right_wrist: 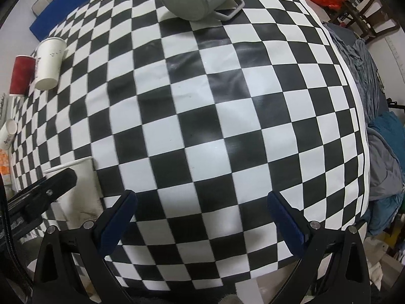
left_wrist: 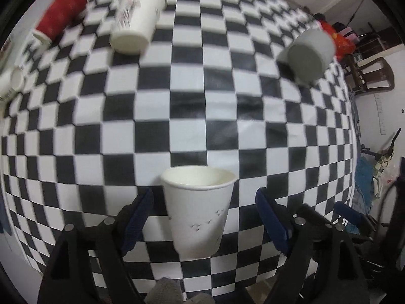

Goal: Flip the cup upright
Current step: 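Close the right tool on the cream cup while the left tool releases it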

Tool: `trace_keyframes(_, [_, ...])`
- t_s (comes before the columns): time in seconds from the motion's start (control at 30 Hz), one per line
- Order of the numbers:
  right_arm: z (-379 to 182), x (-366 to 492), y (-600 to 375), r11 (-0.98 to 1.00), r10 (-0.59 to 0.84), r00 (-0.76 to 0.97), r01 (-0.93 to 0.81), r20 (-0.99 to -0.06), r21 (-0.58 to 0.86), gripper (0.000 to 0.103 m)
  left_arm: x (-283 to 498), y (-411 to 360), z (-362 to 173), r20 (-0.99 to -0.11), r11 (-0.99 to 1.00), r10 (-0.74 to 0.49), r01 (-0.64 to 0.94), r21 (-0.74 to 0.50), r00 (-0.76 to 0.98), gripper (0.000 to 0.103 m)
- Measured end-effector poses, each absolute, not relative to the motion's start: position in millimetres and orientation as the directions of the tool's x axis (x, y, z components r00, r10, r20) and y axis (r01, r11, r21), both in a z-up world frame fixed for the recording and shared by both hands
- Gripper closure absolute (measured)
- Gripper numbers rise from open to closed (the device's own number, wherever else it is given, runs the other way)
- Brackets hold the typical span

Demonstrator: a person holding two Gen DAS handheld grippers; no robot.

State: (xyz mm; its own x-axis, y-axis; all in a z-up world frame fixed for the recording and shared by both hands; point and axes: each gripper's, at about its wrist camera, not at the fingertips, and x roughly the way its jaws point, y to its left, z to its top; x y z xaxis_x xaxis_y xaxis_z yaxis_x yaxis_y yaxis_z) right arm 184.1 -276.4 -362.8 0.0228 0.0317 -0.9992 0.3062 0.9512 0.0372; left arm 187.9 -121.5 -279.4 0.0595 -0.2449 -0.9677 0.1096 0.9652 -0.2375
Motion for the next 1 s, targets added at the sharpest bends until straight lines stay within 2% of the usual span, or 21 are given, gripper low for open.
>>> trace_keyframes(0.17, [-341.8,183.4,-251.5,0.957,0.035,0.057,0.287,-0.998,0.05,0.0,167.8,-74.7,-247.3,-0.948,0.972,-0.222,0.127,-0.197,0.229,0.011])
trace_keyframes(0.37, [-329.6,176.6,-221.0,0.973,0.06,0.079,0.217,-0.995,0.076,0.0,165.3,-46.3,-254.6,-0.921,0.993,-0.087,0.102,-0.052,0.38,0.011])
trace_keyframes(0.67, [-346.7,187.9,-157.1,0.994,0.058,0.05,0.087,-0.997,0.062,0.0,159.0,-1.7,-299.4,-0.945,0.999,0.054,-0.021,0.05,0.322,0.01])
trace_keyframes(0.87, [-357.2,204.6,-136.7,0.997,0.057,0.023,0.052,-0.998,0.058,0.0,160.5,19.5,-320.5,-0.956,0.995,0.088,-0.064,0.073,0.279,0.01])
trace_keyframes(1.0, [-368.9,224.9,-139.5,0.991,0.118,-0.039,0.063,-0.992,0.115,0.0,166.1,24.3,-332.9,-0.967,0.995,0.093,-0.062,0.08,0.238,0.01])
